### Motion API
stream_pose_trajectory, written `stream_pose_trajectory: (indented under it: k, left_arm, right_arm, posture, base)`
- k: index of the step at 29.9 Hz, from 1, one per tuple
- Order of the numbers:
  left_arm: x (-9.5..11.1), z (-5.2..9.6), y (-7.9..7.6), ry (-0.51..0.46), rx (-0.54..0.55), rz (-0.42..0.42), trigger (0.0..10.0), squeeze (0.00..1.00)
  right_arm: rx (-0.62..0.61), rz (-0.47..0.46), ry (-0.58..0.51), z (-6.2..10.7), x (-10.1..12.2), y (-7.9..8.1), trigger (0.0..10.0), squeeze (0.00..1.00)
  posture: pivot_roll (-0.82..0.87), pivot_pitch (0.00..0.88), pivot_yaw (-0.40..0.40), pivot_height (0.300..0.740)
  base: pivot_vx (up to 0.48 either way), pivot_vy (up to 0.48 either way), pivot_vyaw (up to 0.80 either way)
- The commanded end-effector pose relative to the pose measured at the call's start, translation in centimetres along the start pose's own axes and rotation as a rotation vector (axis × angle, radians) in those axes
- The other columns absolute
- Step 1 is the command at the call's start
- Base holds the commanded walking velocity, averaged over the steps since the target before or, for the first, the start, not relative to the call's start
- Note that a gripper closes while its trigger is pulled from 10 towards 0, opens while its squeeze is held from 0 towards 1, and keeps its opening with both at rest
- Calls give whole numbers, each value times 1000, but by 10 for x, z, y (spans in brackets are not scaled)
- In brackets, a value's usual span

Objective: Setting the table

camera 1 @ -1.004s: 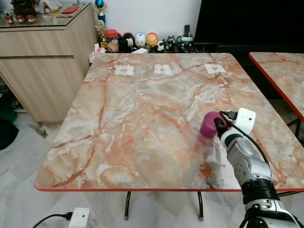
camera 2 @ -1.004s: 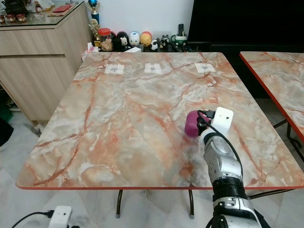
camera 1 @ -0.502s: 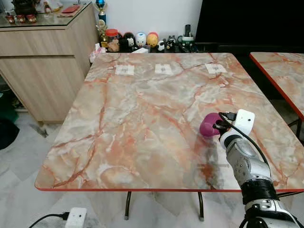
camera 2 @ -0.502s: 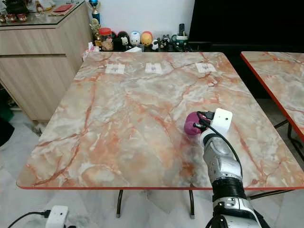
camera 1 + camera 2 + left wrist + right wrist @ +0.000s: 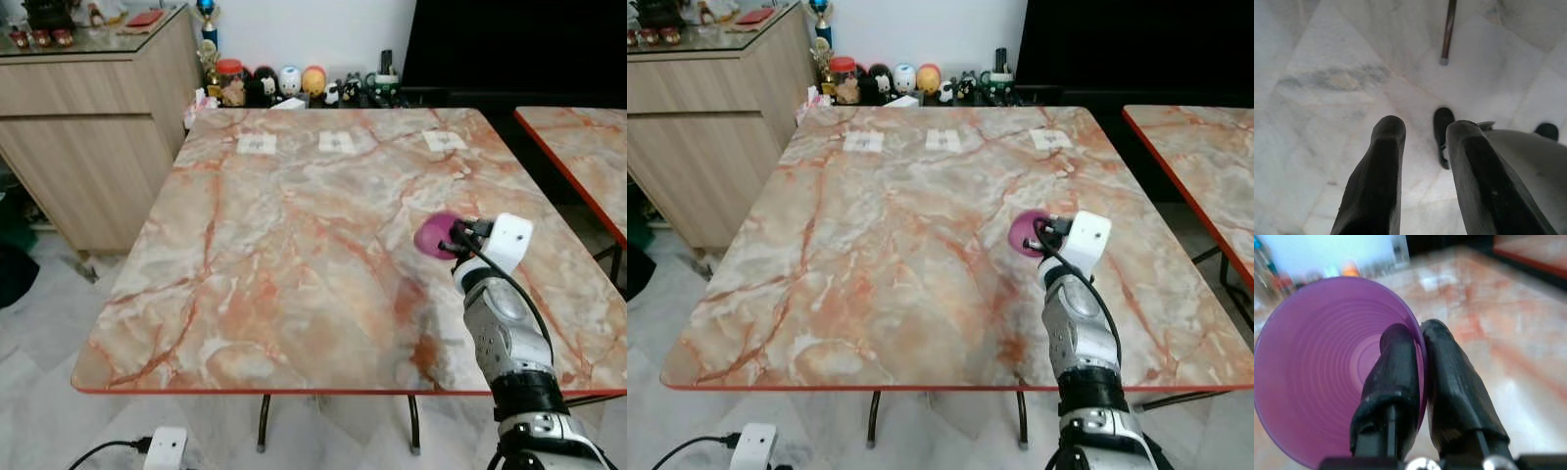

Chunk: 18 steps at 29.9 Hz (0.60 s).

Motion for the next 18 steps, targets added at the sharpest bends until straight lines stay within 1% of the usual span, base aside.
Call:
stream_pose_trajectory:
  k: [1,2,3,4,7,10,13,15,16,18]
  left_arm:
    - [-10,3,8,23,7,5,10000,0]
    - [-11,4,10,24,9,6,10000,0]
    - [-13,5,12,26,10,8,10000,0]
    - [-15,5,14,27,11,7,10000,0]
    - [-17,7,16,30,16,11,10000,0]
    - [-19,7,15,35,11,0,10000,0]
    - [-17,5,7,37,-2,-32,10000,0]
    - [-11,2,-5,26,-12,-40,10000,0]
    - [-6,0,-13,18,-20,-41,10000,0]
    - [-3,-1,-19,14,-27,-40,10000,0]
  right_arm:
    - [7,21,-54,9,5,2,0,0]
    - [11,46,-65,13,4,2,0,0]
    - [13,79,-83,19,3,2,5137,0]
    - [-4,88,-100,24,3,-2,10000,0]
    - [-51,60,-141,31,7,-13,10000,0]
    - [-41,68,-174,33,14,-13,10000,0]
    - [-20,103,-182,32,16,-9,10000,0]
    - [-10,110,-182,31,17,-5,10000,0]
    - [2,115,-189,30,18,0,10000,0]
    - [12,115,-199,30,19,3,10000,0]
  posture:
    - [106,13,-49,740]
    - [107,14,-50,740]
    - [107,15,-50,740]
    - [102,16,-50,740]
    - [94,15,-48,740]
    - [86,9,-44,740]
    - [83,2,-45,740]
    - [88,0,-48,740]
    - [89,0,-48,740]
    - [89,0,-48,740]
  base:
    - [0,0,0]
    - [0,0,0]
    - [0,0,0]
    - [0,0,0]
    - [0,0,0]
    - [0,0,0]
    - [0,0,0]
    - [0,-381,0]
    - [0,-472,0]
    - [0,-471,0]
Point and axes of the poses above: a point about 5 cm out from each wrist's last joint towards the gripper, its own z axis pointing back from the gripper into the wrist, its own x axis along the axis of the wrist's last joint, y = z × x, the point moved 6 cm from there along -z, pointing out of the wrist towards the gripper, and after that the axes turned 10 degrees about -z, right-handed, at the moved point
